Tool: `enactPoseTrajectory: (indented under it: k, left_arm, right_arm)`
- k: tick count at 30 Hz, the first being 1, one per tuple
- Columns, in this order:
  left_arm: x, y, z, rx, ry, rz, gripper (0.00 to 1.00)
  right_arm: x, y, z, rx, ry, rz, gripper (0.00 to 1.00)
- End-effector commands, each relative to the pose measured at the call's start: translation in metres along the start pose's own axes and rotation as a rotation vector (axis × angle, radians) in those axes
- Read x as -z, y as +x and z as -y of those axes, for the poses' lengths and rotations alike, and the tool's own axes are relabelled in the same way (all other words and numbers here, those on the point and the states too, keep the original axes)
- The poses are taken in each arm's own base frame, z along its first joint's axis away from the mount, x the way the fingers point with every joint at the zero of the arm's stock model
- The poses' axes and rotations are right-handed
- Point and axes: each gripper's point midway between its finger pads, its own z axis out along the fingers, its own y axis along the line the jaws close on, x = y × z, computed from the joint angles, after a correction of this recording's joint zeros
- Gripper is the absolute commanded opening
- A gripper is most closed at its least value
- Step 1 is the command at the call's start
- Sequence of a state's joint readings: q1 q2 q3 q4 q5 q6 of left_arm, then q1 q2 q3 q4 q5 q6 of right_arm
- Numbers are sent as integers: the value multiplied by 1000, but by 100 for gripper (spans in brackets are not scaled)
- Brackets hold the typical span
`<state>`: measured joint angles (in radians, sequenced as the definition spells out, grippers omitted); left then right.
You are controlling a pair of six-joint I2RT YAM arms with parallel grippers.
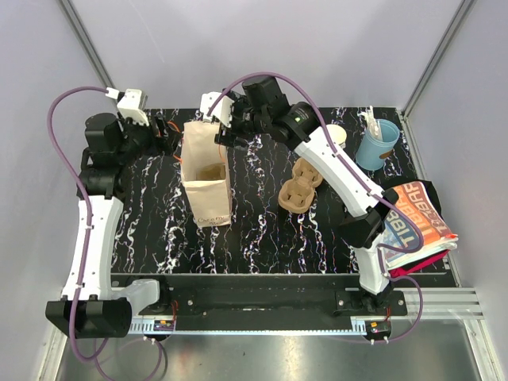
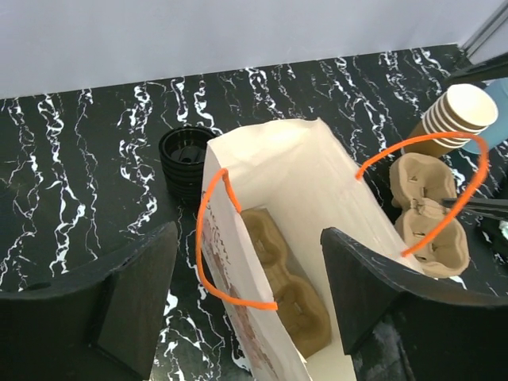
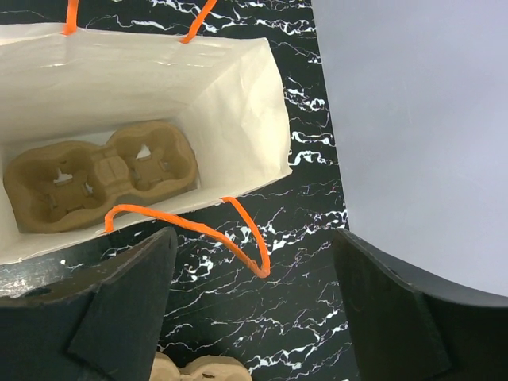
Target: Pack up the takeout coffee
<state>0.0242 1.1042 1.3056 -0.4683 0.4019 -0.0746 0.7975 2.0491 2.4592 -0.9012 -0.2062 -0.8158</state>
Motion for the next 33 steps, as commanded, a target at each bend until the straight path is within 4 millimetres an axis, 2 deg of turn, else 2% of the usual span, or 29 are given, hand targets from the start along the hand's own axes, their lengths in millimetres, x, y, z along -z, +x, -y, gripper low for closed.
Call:
enactPoseTrajectory:
  k: [1,7,9,11,12,16,18,25,26,28,30,32,33]
  left_arm:
    - [-4,-22,-8,-57,-31,78,72]
    - [-11,-20,-8,-52,-19,74,47]
    - [-12,-19,-9,-48,-16,68,34]
    - [-13,-20,-8,-48,-14,68,26]
    - [-13,-20,-9,-47,-14,68,18]
    - [-15,-29,-6,-47,-2,72,4]
    - [-15,-33,-4,-47,8,74,0]
    - [-18,-47,4,-59,28,88,0]
    - [-19,-47,13,-66,52,86,0]
    - [-19,-49,18,-70,66,88,0]
    - [-20,-49,23,-76,81,86,0]
    - [-21,-45,30,-86,100,74,0]
    - [-21,-45,32,-90,106,72,0]
  right_arm:
    - [2,-18,14,29,32,74,81]
    - [-2,-16,12,29,14,82,53]
    - [-4,-18,11,27,6,91,39]
    - [-2,-20,9,23,0,99,27]
    - [-2,-21,9,18,-2,102,18]
    - [6,-24,3,-10,-24,113,0]
    - [14,-26,0,-19,-32,116,0]
    - [32,-12,-22,-69,-85,72,0]
    - [40,-12,-23,-74,-84,71,0]
    - [42,-5,-32,-89,-103,49,0]
    - [53,-5,-35,-98,-98,48,0]
    - [59,1,-45,-112,-119,36,0]
    - [57,11,-56,-140,-145,13,0]
